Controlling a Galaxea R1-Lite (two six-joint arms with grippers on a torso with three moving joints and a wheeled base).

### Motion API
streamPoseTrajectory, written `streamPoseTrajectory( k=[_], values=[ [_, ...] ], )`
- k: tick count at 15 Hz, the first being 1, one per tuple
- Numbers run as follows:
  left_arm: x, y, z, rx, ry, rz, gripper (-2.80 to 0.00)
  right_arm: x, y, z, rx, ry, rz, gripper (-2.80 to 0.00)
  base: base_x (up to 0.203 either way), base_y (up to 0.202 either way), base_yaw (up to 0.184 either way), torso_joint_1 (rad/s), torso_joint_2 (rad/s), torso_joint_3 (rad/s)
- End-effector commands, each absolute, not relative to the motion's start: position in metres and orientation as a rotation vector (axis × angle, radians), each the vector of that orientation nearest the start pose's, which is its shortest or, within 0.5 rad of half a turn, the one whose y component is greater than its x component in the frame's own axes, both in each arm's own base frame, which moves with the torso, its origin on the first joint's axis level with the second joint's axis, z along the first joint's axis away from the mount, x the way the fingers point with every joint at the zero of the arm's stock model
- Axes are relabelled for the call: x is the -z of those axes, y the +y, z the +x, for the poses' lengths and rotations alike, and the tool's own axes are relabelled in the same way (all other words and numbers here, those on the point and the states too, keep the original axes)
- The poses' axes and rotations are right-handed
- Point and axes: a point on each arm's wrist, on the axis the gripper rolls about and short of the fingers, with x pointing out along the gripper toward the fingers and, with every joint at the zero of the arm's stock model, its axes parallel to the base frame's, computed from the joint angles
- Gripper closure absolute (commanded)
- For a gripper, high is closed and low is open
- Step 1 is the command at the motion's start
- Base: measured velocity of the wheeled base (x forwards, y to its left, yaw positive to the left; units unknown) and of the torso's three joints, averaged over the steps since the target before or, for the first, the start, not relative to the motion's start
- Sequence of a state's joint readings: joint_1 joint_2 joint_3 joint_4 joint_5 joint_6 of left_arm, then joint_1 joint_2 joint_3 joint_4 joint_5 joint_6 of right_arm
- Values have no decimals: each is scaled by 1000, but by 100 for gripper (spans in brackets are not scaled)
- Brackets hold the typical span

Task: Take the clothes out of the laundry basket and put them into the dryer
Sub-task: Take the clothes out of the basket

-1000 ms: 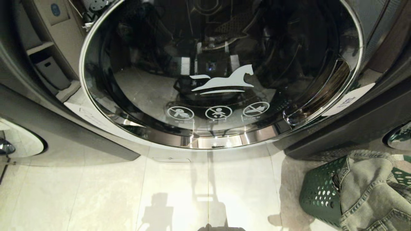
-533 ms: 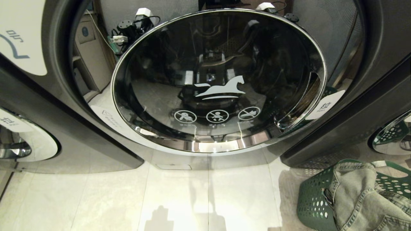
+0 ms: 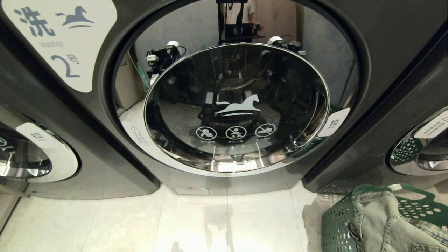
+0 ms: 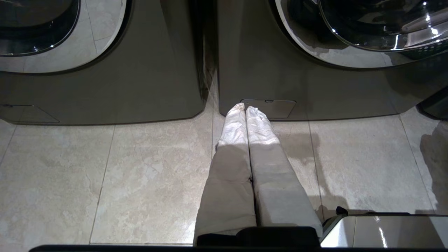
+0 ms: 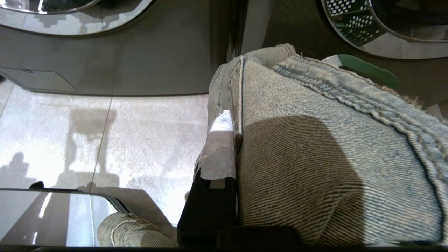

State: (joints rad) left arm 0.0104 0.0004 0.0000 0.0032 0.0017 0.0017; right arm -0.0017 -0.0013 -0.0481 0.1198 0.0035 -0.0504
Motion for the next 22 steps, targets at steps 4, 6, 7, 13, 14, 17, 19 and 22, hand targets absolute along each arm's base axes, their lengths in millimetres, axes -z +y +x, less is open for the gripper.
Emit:
streamPoseTrajectory(
  k=[4,6,7,13,14,17,19,22],
  values=[
    [-75,0,-23,-12,3,1,0,-76,0,-27,-5,74,-55,0,0,0,0,1,3,203],
    [-75,0,-23,-12,3,2,0,-76,0,-27,-5,74,-54,0,0,0,0,2,-2,203],
    [-75,0,-23,-12,3,1,0,-76,0,-27,-3,75,-52,0,0,0,0,0,0,202],
    [-75,0,-23,-12,2,0,0,-76,0,-27,-4,75,-53,0,0,0,0,8,-28,178],
    [-75,0,-23,-12,3,1,0,-76,0,-27,-4,75,-53,0,0,0,0,64,-270,-17],
    [-75,0,-23,-12,3,0,0,-76,0,-27,-4,75,-54,0,0,0,0,96,-402,-90],
    [-75,0,-23,-12,3,0,0,-76,0,-27,-4,75,-55,0,0,0,0,127,-447,-112],
    [-75,0,-23,-12,3,0,0,-76,0,-27,-4,75,-53,0,0,0,0,151,-462,-195]
  ],
)
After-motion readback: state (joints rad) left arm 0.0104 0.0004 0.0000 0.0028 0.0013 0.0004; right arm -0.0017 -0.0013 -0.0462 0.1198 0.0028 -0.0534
